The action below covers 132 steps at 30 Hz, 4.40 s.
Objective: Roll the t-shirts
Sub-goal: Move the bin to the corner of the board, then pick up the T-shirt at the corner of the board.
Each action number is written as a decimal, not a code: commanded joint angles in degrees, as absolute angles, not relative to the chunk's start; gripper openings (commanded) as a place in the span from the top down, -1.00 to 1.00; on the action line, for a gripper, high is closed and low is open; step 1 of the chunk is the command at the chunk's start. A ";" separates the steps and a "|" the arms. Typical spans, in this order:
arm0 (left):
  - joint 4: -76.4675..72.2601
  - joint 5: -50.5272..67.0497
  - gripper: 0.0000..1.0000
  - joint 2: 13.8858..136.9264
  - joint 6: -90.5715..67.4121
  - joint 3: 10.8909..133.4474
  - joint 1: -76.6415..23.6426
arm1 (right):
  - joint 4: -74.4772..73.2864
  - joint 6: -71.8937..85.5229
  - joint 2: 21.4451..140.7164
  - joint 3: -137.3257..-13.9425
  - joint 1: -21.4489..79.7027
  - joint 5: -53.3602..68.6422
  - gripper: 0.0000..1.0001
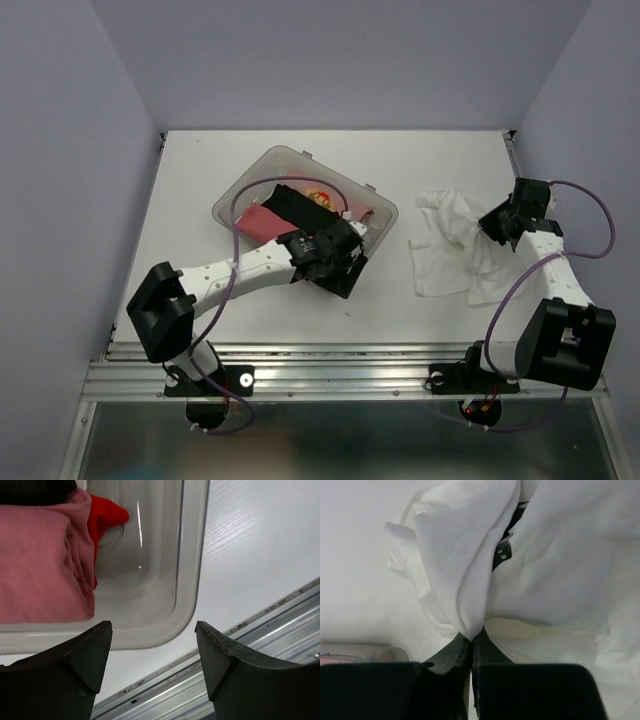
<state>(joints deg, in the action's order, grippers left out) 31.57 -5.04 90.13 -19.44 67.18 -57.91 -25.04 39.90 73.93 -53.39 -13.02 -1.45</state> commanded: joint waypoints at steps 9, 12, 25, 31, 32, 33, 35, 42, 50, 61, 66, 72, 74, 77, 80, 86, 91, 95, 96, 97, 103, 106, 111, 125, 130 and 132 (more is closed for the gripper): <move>31.46 -1.65 -0.60 96.83 -24.32 96.47 -57.48 | -23.38 39.73 72.77 -53.53 -12.92 0.95 0.99; 33.30 -7.54 -0.61 107.79 -26.36 108.08 -57.39 | -23.20 39.81 72.07 -53.18 -12.92 2.11 0.99; 36.04 -23.29 -0.66 129.02 -33.83 125.61 -57.22 | -23.20 39.11 69.35 -50.89 -12.92 4.66 0.97; 32.87 -26.10 -0.45 130.60 -34.37 121.11 -57.22 | -23.03 38.94 69.61 -50.80 -12.92 5.36 0.97; 34.18 -26.54 -0.40 131.21 -34.37 121.64 -57.30 | -22.94 39.02 69.61 -50.71 -12.92 5.45 0.97; 34.62 -27.15 -0.22 132.18 -34.28 121.90 -57.30 | -23.03 38.94 69.61 -50.71 -12.92 5.45 0.97; 35.33 -27.95 -0.05 132.36 -34.28 121.29 -57.30 | -23.03 38.94 69.52 -50.54 -12.92 5.36 0.97; 35.16 -28.83 0.68 128.51 -32.88 114.71 -57.48 | -22.33 39.37 69.35 -49.22 -12.92 6.06 0.96; 33.49 -28.48 1.00 122.01 -26.55 105.83 -57.57 | -22.24 39.37 69.34 -48.96 -12.92 6.06 0.96; 29.62 -29.88 1.00 106.62 -20.48 81.75 -56.60 | -22.15 39.55 68.91 -48.52 -12.92 6.59 0.96; 29.44 -30.41 1.00 100.82 -19.60 73.58 -54.94 | -21.89 39.81 68.91 -48.08 -12.92 6.85 0.96; 30.94 -31.99 1.00 95.38 -18.81 66.63 -51.69 | -21.80 39.55 69.08 -47.73 -12.92 6.86 0.96; 31.11 -31.73 1.00 93.70 -18.46 64.17 -49.58 | -21.80 39.38 69.17 -47.72 -12.92 6.77 0.96; 31.38 -31.38 1.00 90.10 -18.28 61.35 -46.94 | -21.62 39.37 69.52 -47.55 -12.92 6.94 0.96; 30.76 -29.10 1.00 86.41 -17.93 60.47 -45.53 | -20.92 39.73 70.05 -47.37 -12.92 7.38 0.96; 33.74 -24.35 0.99 86.66 -18.11 66.35 -45.70 | -20.83 39.64 70.49 -47.55 -12.92 7.38 0.96; 35.33 -19.96 0.11 85.87 -19.42 75.22 -46.93 | -20.92 39.46 69.96 -47.55 -12.92 7.29 0.96; 32.97 -19.60 -0.20 85.52 -20.39 81.11 -46.93 | -20.83 39.55 69.96 -47.29 -12.92 7.56 0.96; 32.18 -19.60 -0.21 86.21 -20.30 81.99 -46.85 | -20.74 39.55 69.87 -47.29 -12.92 7.65 0.96; 31.65 -19.60 -0.21 86.83 -20.39 84.35 -46.67 | -20.74 39.46 69.87 -47.29 -12.92 7.73 0.96; 30.76 -23.29 -0.15 97.46 -24.08 93.41 -43.16 | -20.92 39.37 69.17 -47.20 -12.92 8.26 0.96; 27.70 -21.45 -0.13 102.29 -23.73 95.53 -40.78 | -20.83 39.37 69.08 -47.28 -12.92 8.61 0.96; 26.10 -21.35 -0.12 109.49 -23.73 97.12 -39.38 | -20.92 39.20 69.34 -47.55 -12.92 9.14 0.95; 26.98 -24.26 -0.06 94.32 -33.92 68.57 -38.58 | -19.51 39.02 71.45 -46.49 -12.92 10.19 0.95; 28.12 -22.77 -0.05 88.69 -33.58 68.72 -38.67 | -18.99 37.97 71.46 -47.19 -12.92 10.81 0.95; 27.69 -20.67 -0.06 88.24 -31.83 72.31 -39.19 | -19.16 37.18 71.19 -47.72 -11.70 10.55 0.96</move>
<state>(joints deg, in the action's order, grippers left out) 26.70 -21.61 91.37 -32.51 68.05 -38.87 -21.85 39.18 71.77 -46.85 -12.91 9.63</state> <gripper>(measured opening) 0.530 0.038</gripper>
